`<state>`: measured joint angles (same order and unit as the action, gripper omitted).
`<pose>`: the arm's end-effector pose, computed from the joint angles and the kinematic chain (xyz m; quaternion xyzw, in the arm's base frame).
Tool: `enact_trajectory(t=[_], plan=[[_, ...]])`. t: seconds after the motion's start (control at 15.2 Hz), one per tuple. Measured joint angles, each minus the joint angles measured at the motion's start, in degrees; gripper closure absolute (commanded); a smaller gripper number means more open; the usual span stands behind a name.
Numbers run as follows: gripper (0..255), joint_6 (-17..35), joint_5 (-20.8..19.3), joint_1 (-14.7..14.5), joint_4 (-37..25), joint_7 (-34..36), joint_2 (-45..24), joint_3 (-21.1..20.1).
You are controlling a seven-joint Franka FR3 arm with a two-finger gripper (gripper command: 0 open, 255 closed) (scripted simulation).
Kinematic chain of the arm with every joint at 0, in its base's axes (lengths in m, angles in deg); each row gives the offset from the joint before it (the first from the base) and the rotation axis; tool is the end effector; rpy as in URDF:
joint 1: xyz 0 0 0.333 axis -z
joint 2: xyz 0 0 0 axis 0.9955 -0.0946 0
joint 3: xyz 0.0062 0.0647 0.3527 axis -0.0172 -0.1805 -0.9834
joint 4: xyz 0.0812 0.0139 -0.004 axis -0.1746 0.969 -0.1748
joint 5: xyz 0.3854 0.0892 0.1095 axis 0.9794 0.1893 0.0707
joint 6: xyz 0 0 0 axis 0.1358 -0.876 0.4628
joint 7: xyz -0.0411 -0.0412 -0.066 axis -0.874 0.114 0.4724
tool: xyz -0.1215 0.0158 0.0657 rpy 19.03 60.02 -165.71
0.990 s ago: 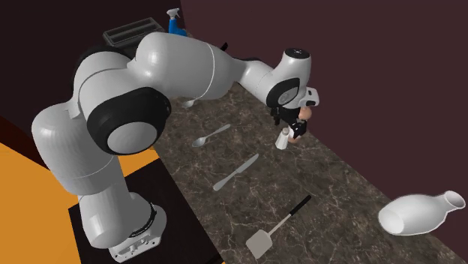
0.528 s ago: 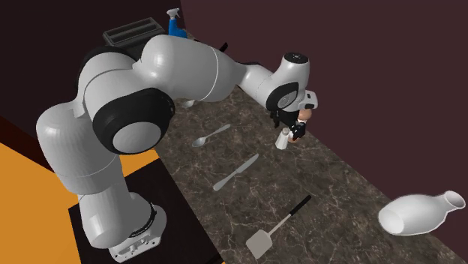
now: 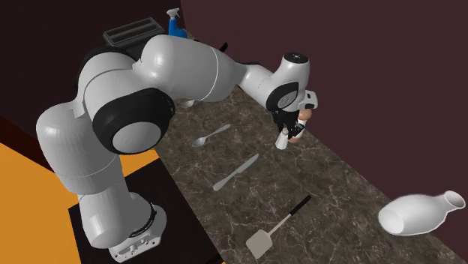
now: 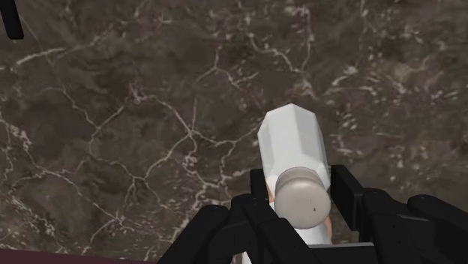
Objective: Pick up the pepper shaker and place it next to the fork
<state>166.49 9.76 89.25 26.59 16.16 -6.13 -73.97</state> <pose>0.6475 -0.0669 0.3490 0.9973 0.0381 0.0252 0.0577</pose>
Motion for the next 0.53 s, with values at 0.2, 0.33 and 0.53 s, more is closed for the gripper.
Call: enact_trajectory(t=[0.2,0.33,0.53], plan=[[255,0.0,0.0,0.0,0.0,0.0,0.0,0.0],[255,-0.3,0.0,0.0,-0.1,0.0,0.2,0.0],[255,-1.9,0.2,0.0,-0.8,-0.2,1.1,-0.1]])
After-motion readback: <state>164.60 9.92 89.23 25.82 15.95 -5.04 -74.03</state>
